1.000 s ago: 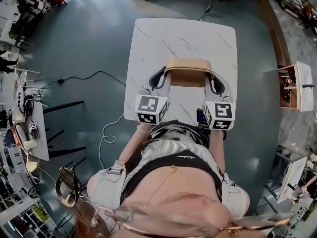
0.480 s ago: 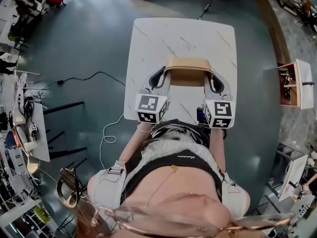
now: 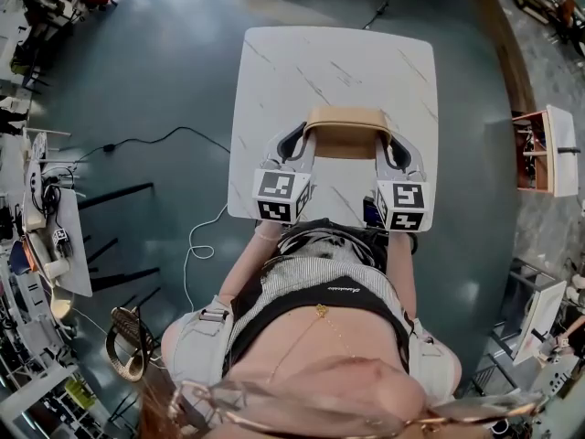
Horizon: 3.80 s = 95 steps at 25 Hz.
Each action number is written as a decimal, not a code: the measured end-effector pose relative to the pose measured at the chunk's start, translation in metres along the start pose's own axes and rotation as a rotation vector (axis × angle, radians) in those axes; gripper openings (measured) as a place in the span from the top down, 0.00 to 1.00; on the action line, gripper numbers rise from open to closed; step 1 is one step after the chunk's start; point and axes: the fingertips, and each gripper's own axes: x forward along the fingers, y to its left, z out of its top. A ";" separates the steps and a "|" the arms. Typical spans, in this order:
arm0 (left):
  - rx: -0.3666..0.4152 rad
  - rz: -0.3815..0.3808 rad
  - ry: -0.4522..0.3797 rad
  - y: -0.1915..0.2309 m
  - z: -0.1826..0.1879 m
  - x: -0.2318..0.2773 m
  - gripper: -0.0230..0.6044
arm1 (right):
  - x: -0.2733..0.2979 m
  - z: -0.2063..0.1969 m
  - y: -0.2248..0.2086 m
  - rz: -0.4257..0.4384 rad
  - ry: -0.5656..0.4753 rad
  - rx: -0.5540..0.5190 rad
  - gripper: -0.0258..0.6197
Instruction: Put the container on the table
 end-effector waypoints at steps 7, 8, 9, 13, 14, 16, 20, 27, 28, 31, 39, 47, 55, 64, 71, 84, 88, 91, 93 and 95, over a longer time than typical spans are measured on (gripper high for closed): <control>-0.022 -0.010 0.048 0.007 -0.022 0.011 0.90 | 0.011 -0.020 0.002 0.001 0.056 0.009 0.85; -0.027 -0.012 0.056 0.007 -0.026 0.013 0.90 | 0.013 -0.023 0.001 0.002 0.066 0.010 0.85; -0.033 -0.015 0.065 0.007 -0.029 0.015 0.90 | 0.014 -0.026 0.001 0.003 0.076 0.014 0.85; -0.056 -0.032 0.104 0.009 -0.043 0.024 0.90 | 0.020 -0.041 -0.001 0.004 0.122 0.025 0.85; -0.060 -0.035 0.114 0.009 -0.047 0.026 0.90 | 0.022 -0.045 -0.001 0.004 0.133 0.026 0.85; -0.070 -0.039 0.135 0.011 -0.055 0.031 0.90 | 0.026 -0.053 -0.002 0.008 0.154 0.030 0.84; -0.098 -0.042 0.182 0.014 -0.075 0.039 0.90 | 0.036 -0.072 -0.002 0.017 0.203 0.040 0.85; -0.117 -0.034 0.253 0.018 -0.108 0.053 0.90 | 0.051 -0.101 -0.003 0.033 0.281 0.044 0.84; -0.118 -0.033 0.262 0.019 -0.112 0.055 0.90 | 0.053 -0.104 -0.003 0.034 0.290 0.047 0.84; -0.124 -0.034 0.284 0.021 -0.122 0.058 0.90 | 0.058 -0.115 -0.002 0.038 0.313 0.056 0.84; -0.163 -0.032 0.350 0.024 -0.150 0.067 0.90 | 0.071 -0.146 -0.002 0.054 0.398 0.063 0.84; -0.199 -0.014 0.433 0.031 -0.186 0.082 0.90 | 0.090 -0.181 -0.003 0.050 0.494 0.073 0.85; -0.198 -0.014 0.521 0.035 -0.214 0.101 0.90 | 0.107 -0.211 -0.008 0.050 0.577 0.095 0.85; -0.181 -0.008 0.568 0.040 -0.228 0.121 0.89 | 0.123 -0.229 -0.015 0.051 0.609 0.134 0.84; -0.188 -0.001 0.603 0.041 -0.239 0.129 0.89 | 0.130 -0.237 -0.016 0.043 0.624 0.126 0.83; -0.202 0.011 0.604 0.041 -0.246 0.132 0.89 | 0.134 -0.241 -0.017 0.034 0.630 0.160 0.84; -0.208 0.033 0.580 0.044 -0.244 0.132 0.89 | 0.138 -0.241 -0.014 0.044 0.615 0.159 0.84; -0.213 0.027 0.581 0.044 -0.245 0.132 0.89 | 0.138 -0.241 -0.015 0.040 0.611 0.169 0.85; -0.213 0.027 0.581 0.044 -0.245 0.132 0.89 | 0.138 -0.241 -0.014 0.041 0.606 0.170 0.84; -0.211 0.028 0.579 0.044 -0.244 0.132 0.89 | 0.139 -0.242 -0.014 0.042 0.603 0.171 0.84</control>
